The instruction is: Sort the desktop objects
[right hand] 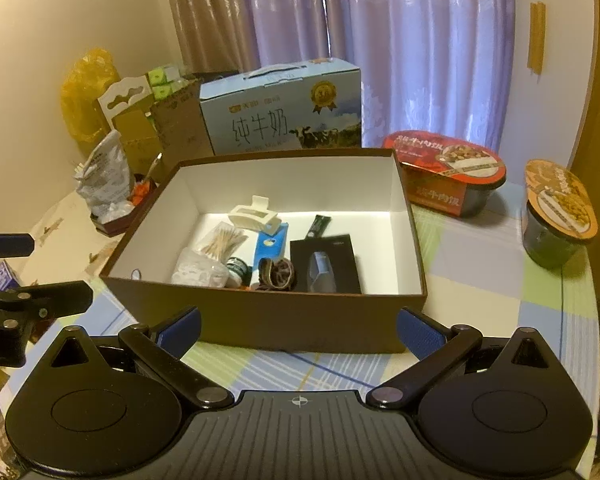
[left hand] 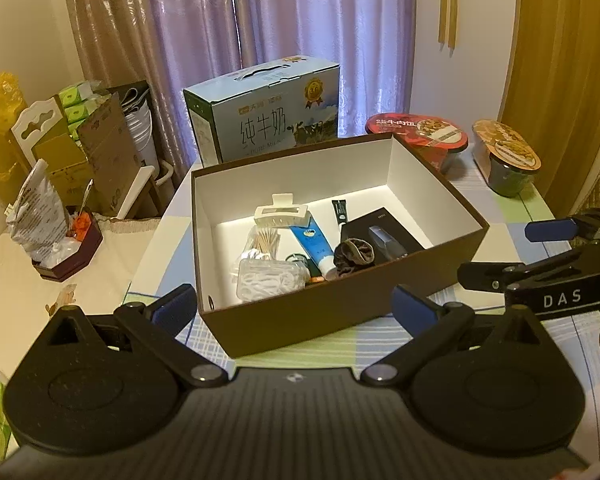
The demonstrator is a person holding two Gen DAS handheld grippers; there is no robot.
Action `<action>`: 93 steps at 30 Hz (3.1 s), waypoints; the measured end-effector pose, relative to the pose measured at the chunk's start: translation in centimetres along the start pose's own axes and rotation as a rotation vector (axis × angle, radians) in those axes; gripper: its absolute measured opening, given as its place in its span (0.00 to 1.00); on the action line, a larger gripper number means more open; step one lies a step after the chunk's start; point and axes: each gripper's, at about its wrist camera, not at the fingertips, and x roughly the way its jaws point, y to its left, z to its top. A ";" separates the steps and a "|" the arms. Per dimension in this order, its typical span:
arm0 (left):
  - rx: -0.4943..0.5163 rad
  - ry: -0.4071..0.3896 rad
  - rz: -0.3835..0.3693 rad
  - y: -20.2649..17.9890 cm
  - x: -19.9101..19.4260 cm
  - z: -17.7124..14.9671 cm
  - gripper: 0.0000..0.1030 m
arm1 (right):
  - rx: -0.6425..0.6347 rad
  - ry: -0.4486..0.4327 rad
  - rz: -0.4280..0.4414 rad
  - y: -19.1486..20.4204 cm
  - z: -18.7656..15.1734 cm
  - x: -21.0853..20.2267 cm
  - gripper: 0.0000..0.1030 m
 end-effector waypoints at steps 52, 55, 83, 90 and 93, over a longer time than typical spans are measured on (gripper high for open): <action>-0.036 0.055 0.036 -4.8 -6.3 -8.8 0.99 | -0.001 -0.023 -0.004 0.5 -9.1 -9.6 0.98; -0.038 0.059 0.038 -4.8 -6.4 -9.0 0.99 | 0.005 -0.021 0.000 0.5 -9.1 -9.7 0.98; -0.059 0.085 0.065 -3.2 -6.5 -10.2 0.99 | -0.008 -0.008 0.019 2.6 -9.5 -9.0 0.98; -0.058 0.085 0.059 -3.2 -6.1 -10.0 0.99 | -0.006 0.001 0.015 2.5 -9.4 -8.7 0.98; -0.061 0.079 0.051 -3.1 -6.0 -9.8 0.99 | 0.001 0.004 0.013 2.4 -9.3 -8.6 0.98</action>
